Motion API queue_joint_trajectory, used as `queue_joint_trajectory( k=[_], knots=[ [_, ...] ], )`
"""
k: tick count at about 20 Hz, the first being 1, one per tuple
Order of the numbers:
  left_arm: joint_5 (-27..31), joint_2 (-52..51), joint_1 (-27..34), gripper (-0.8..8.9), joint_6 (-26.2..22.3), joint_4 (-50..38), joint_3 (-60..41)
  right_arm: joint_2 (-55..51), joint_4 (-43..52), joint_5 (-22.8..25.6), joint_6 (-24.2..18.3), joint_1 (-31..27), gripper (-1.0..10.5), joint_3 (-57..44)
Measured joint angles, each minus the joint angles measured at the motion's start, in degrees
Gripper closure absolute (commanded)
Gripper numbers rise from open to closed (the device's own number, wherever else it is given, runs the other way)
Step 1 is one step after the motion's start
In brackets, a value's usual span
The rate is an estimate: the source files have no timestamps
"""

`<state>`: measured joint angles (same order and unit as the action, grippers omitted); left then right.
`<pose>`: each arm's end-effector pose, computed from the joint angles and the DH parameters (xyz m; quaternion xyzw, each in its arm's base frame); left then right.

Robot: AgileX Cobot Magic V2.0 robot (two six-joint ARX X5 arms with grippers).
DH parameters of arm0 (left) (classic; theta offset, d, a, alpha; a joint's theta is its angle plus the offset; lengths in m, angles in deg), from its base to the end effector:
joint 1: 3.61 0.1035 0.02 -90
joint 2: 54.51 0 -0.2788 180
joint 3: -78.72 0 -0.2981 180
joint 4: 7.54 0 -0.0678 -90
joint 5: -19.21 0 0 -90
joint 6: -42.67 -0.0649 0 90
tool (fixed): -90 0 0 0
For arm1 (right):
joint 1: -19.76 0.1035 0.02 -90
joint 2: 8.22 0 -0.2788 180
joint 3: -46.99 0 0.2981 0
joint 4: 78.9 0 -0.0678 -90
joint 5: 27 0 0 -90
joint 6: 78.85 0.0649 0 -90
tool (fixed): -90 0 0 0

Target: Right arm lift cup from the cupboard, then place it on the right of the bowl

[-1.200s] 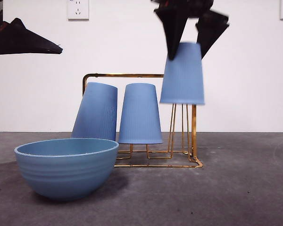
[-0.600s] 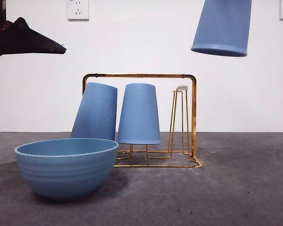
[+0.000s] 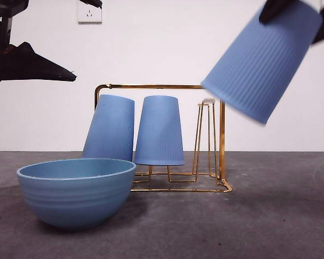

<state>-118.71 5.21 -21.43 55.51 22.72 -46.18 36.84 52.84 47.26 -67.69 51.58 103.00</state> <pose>0.2403 -0.1278 0.2566 -0.1669 0.3455 -0.4822 0.7876 0.1771 0.1306 0.2785 0.0398 0.3524 0.3494 0.8673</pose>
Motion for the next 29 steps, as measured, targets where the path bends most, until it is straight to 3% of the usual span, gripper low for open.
queue_joint_trajectory(
  k=[2, 7, 13, 20, 25, 26, 29],
  knots=[
    [0.0, 0.3, -0.6, 2.6, 1.9, 0.4, 0.0, -1.9, 7.0, -3.5, 3.9, 0.0, 6.8, -6.6],
    [-5.4, 4.8, -1.4, 2.6, 12.2, -0.1, 0.1, -2.6, 28.8, -10.8, 14.5, 0.0, 6.8, -18.9],
    [-5.9, 11.2, -2.7, 2.61, 21.6, -2.7, 0.1, -2.1, 47.7, -11.7, 26.1, 0.0, 6.8, -26.8],
    [-8.3, 12.8, -6.4, 3.18, 33.8, -14.7, 0.1, 5.9, 59.5, -12.8, 30.8, 3.3, 6.8, -27.0],
    [-8.9, 12.8, -7.2, 3.2, 36.7, -15.1, 0.1, 13.4, 68.0, -14.1, 33.2, 5.2, 6.8, -27.0],
    [-8.9, 12.8, -7.2, 3.37, 37.0, -15.1, 0.1, 14.7, 70.3, -14.2, 33.9, 5.7, 6.8, -27.0],
    [-8.9, 12.8, -7.5, 5.24, 38.0, -15.1, 0.1, 17.5, 73.2, -15.1, 35.4, 6.4, 6.8, -27.0]
  ],
)
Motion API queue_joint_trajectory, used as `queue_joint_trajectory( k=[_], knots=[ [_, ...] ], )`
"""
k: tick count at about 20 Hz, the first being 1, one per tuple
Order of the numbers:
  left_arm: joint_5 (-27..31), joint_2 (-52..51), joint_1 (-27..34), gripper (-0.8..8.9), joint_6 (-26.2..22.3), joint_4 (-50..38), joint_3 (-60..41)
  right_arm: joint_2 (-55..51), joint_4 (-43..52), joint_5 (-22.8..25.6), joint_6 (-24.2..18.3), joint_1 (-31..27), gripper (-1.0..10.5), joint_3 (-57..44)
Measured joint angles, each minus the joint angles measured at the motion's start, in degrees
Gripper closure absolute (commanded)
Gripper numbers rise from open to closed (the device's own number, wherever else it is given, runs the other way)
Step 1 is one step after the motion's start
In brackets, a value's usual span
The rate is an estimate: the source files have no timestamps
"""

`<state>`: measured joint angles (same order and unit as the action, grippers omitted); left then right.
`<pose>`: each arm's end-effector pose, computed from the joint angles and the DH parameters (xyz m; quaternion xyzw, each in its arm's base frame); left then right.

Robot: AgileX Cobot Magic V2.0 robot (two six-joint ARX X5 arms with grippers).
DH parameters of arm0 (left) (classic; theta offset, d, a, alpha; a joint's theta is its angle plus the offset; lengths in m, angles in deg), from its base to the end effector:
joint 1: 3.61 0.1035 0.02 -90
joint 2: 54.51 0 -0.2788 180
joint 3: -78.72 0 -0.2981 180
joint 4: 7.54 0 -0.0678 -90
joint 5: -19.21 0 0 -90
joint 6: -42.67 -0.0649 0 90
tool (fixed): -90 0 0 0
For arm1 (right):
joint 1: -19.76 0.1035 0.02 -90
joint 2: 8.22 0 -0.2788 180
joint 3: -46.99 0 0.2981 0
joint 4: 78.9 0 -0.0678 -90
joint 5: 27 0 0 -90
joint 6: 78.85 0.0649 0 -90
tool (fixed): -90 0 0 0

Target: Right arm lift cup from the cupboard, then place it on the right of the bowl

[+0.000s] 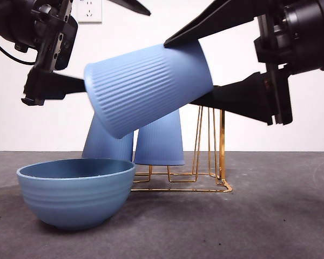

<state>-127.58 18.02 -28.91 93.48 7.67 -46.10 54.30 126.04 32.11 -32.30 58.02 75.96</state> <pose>0.2552 -0.1807 0.2249 -0.3793 0.5141 -0.4536 0.6213 0.1850 0.1883 0.1676 0.3200 0.2924 0.4902 0.7561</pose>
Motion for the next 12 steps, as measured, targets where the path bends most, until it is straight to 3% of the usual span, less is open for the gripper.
queue_joint_trajectory(
  k=[4, 8, 12],
  knots=[
    [0.7, 0.2, 0.2, 7.9, 0.4, 0.3, 0.0, 0.4, 1.3, -1.0, 0.5, 0.0, 6.8, 0.0],
    [-0.4, 0.2, 0.7, 8.03, -0.3, -1.3, 0.3, 0.3, 1.0, -3.0, 1.9, 0.0, 6.6, -0.1],
    [-0.3, 0.2, 0.1, 8.03, -0.2, -0.4, 0.4, 0.6, 0.9, 0.6, 1.9, 0.3, 4.1, -0.2]
  ],
)
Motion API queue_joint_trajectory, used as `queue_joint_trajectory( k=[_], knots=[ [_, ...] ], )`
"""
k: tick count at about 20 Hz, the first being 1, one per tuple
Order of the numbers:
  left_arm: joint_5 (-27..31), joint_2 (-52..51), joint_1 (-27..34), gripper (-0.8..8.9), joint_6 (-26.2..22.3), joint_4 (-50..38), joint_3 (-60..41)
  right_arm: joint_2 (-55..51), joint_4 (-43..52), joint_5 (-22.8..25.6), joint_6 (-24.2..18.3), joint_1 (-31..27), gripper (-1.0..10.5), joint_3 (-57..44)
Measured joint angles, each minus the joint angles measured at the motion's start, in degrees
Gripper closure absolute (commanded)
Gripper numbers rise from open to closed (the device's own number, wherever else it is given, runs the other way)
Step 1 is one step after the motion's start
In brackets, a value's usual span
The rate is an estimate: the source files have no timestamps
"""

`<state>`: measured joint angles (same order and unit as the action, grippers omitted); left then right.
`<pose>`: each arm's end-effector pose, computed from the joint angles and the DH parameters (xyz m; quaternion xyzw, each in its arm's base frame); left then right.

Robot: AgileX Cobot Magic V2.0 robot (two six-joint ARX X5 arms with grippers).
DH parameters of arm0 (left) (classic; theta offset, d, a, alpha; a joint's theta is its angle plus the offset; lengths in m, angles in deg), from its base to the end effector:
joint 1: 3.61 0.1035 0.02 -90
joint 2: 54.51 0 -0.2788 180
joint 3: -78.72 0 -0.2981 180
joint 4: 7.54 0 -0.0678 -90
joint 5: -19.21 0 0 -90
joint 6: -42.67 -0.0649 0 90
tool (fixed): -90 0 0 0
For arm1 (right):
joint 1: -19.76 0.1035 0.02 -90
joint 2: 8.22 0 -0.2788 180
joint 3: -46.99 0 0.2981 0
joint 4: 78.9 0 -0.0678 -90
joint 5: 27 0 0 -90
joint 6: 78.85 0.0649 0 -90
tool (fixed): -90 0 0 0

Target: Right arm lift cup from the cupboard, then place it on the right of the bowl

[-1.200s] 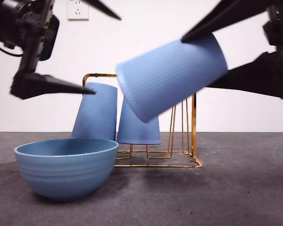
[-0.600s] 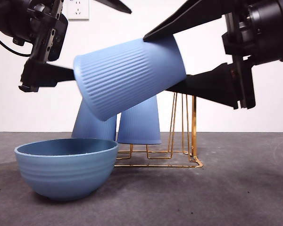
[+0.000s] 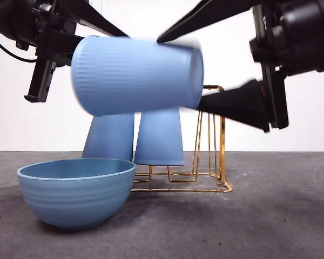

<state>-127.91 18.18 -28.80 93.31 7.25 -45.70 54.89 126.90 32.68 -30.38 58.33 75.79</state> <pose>0.2568 -0.1810 0.2275 -0.3779 0.5094 -0.4590 0.6221 0.1849 0.1893 0.1658 0.3327 0.2990 0.4840 0.7521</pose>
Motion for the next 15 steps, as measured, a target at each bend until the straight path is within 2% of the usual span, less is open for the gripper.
queue_joint_trajectory(
  k=[1, 7, 12, 15],
  knots=[
    [0.2, 0.0, -0.3, 8.03, 0.0, 0.5, 0.0, 0.0, 0.2, 0.4, 0.0, -0.2, 3.8, 0.0],
    [0.3, 0.0, -0.2, 8.03, 0.0, 0.4, 0.0, -1.9, -3.4, 0.4, -0.2, -2.5, 3.8, 0.0],
    [1.9, 0.0, -3.2, 8.02, -0.1, 1.4, 1.2, -11.8, -14.8, 0.7, -0.4, -5.5, 4.0, 0.0],
    [5.0, 0.0, -5.0, 8.02, -2.3, 5.9, 3.9, -18.9, -23.7, 3.6, -0.5, -6.1, 4.0, 0.0]
  ],
)
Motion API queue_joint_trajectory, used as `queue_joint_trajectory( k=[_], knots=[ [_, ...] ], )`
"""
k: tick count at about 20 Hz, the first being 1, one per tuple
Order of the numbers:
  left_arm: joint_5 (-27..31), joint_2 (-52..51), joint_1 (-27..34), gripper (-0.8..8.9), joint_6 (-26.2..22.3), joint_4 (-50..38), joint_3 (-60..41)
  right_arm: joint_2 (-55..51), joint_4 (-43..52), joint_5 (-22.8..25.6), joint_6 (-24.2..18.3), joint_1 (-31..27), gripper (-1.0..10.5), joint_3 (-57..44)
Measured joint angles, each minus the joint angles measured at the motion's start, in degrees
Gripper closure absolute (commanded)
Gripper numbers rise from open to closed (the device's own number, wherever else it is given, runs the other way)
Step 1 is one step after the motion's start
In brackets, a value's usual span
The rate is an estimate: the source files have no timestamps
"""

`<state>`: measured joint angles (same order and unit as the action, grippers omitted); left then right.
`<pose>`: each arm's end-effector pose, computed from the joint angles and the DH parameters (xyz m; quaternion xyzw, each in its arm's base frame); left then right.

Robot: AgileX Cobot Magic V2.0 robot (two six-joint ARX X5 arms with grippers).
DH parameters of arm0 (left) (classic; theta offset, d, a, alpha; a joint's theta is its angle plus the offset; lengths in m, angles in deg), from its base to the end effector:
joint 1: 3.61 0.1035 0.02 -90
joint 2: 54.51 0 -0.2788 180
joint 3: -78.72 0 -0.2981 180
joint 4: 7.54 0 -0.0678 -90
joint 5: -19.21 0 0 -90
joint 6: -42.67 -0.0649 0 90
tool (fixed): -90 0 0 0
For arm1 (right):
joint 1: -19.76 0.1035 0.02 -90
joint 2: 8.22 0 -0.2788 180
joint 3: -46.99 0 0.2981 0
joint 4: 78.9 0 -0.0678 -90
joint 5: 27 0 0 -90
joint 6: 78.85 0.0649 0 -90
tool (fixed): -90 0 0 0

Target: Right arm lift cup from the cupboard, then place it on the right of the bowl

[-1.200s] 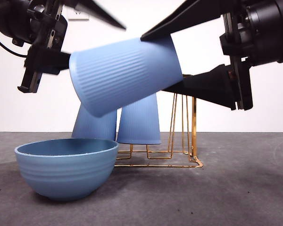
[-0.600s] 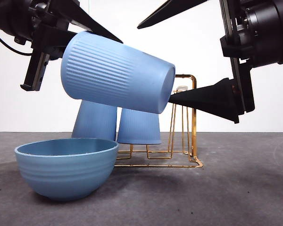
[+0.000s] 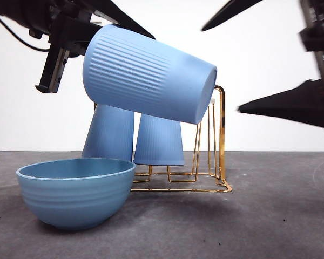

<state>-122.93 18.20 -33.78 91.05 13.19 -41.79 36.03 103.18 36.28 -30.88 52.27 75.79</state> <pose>0.2480 -0.2034 0.2414 -0.3458 0.5194 -0.4567 0.6341 0.1783 0.1482 0.1895 0.3456 0.3057 0.4012 0.7913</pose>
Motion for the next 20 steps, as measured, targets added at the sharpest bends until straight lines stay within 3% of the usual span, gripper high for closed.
queue_joint_trajectory(
  k=[4, 12, 20],
  knots=[
    [5.0, 0.0, -2.3, 8.02, -5.0, 8.6, 1.6, -7.9, -7.8, 2.1, -0.2, 0.0, 4.0, 0.0],
    [13.4, 1.7, -6.8, 8.02, -11.5, 16.7, 7.2, -22.0, -27.6, 9.3, -2.0, 0.0, 4.0, 1.9],
    [22.8, 11.8, -12.9, 8.02, -19.1, 27.9, 18.9, -28.8, -53.0, 18.8, -10.6, 0.0, 4.0, 15.7]
  ],
)
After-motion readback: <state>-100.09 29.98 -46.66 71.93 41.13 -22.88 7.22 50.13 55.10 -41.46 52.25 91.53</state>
